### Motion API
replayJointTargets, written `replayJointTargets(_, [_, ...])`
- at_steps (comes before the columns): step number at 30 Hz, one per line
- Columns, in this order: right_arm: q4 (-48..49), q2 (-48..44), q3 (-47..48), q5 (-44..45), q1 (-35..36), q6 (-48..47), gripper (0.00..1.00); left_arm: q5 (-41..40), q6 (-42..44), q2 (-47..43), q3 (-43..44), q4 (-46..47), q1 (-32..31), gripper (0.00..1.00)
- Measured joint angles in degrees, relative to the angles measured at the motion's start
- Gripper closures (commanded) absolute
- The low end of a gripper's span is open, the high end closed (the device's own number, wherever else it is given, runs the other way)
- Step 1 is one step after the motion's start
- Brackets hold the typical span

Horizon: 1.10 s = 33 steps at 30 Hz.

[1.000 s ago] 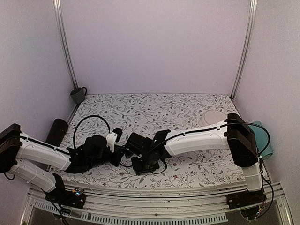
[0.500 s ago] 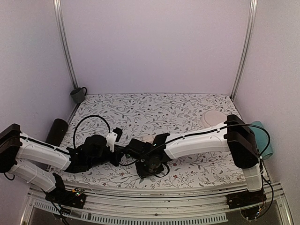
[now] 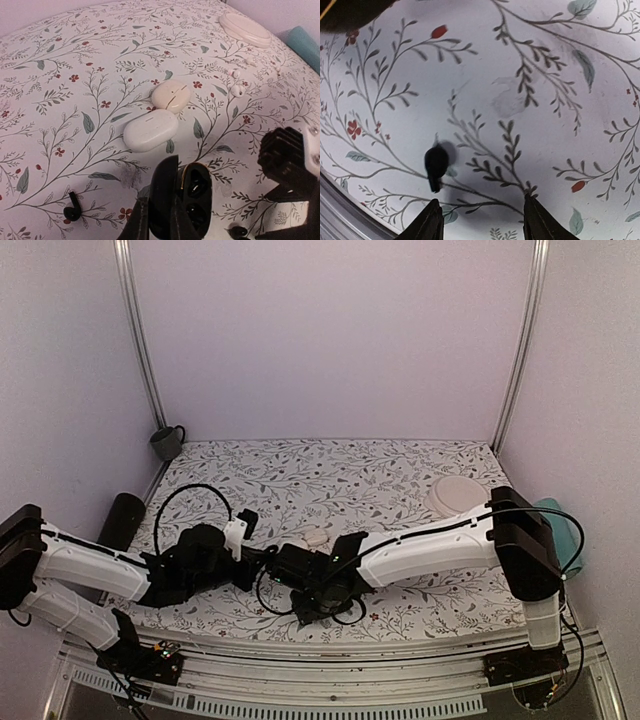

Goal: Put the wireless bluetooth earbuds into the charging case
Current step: Pick up the right earbud from the center of the board.

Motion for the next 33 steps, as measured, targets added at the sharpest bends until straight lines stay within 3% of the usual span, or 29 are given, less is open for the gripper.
replayJointTargets(10, [-0.2, 1.3, 2.3, 3.0, 3.2, -1.5, 0.29, 0.9, -0.5, -0.3, -0.1, 0.0, 0.8, 1.0])
replayJointTargets(21, [-4.5, 5.4, 6.8, 8.2, 3.1, -1.6, 0.3, 1.0, -0.9, -0.4, -0.2, 0.0, 0.9, 1.0])
replayJointTargets(33, [2.8, -4.3, -9.0, 6.8, -3.3, -0.2, 0.31, 1.1, -1.3, -0.6, -0.2, 0.0, 1.0, 1.0])
